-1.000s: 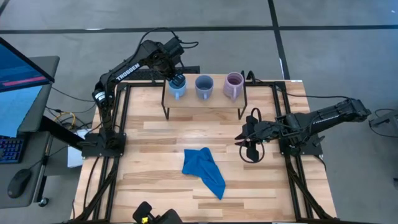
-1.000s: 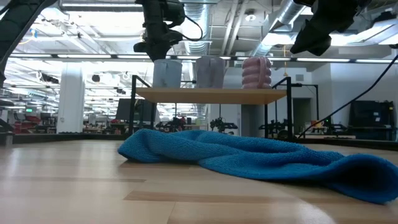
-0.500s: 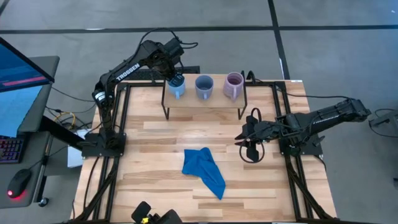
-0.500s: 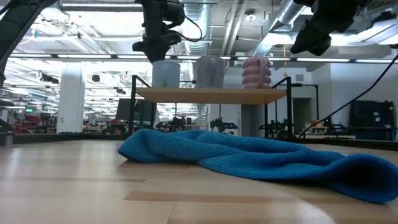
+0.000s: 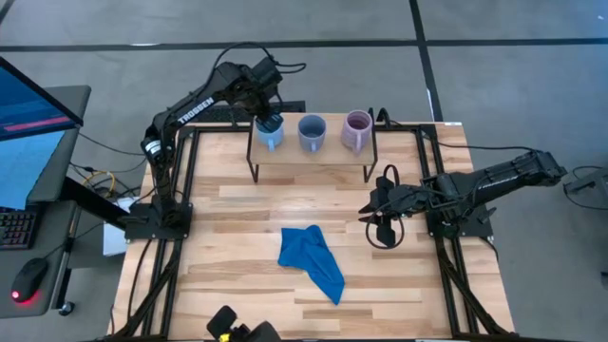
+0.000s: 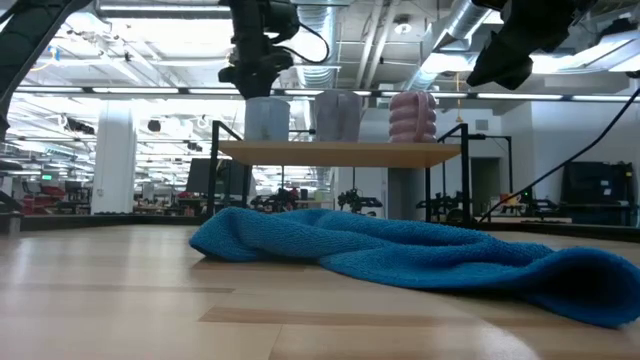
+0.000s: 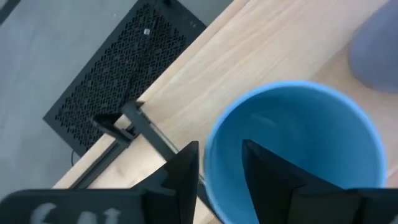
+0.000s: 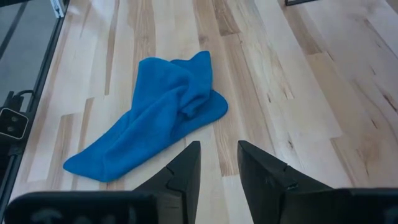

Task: Stack small to large cups/mugs on shelf
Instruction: Put the light blue mug on the shelf, then return to Home Position

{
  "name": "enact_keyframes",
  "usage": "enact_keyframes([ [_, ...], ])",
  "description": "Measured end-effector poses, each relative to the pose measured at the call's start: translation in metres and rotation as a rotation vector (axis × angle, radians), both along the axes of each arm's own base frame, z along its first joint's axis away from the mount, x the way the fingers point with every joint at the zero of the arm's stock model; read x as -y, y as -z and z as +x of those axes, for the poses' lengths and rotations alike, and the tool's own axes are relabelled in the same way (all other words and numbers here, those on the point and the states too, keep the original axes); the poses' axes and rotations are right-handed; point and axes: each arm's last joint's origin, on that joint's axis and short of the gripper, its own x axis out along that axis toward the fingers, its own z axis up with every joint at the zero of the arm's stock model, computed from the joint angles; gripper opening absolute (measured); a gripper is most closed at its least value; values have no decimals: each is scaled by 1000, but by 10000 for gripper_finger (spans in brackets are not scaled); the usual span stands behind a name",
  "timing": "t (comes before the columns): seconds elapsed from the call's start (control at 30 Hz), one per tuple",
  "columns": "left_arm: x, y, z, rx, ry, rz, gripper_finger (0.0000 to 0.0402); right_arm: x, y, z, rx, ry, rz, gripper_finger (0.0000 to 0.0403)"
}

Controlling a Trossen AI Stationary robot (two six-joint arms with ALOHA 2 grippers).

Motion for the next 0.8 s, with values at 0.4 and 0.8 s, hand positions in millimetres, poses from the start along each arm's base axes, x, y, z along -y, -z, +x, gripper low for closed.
enact_keyframes([
  [0.4, 3, 0, 4, 13, 51, 1, 113, 0, 0, 0, 0, 0, 0, 128],
  [0.8, 0, -2, 2, -26, 85, 41, 113, 0, 0, 0, -1, 0, 0, 128],
])
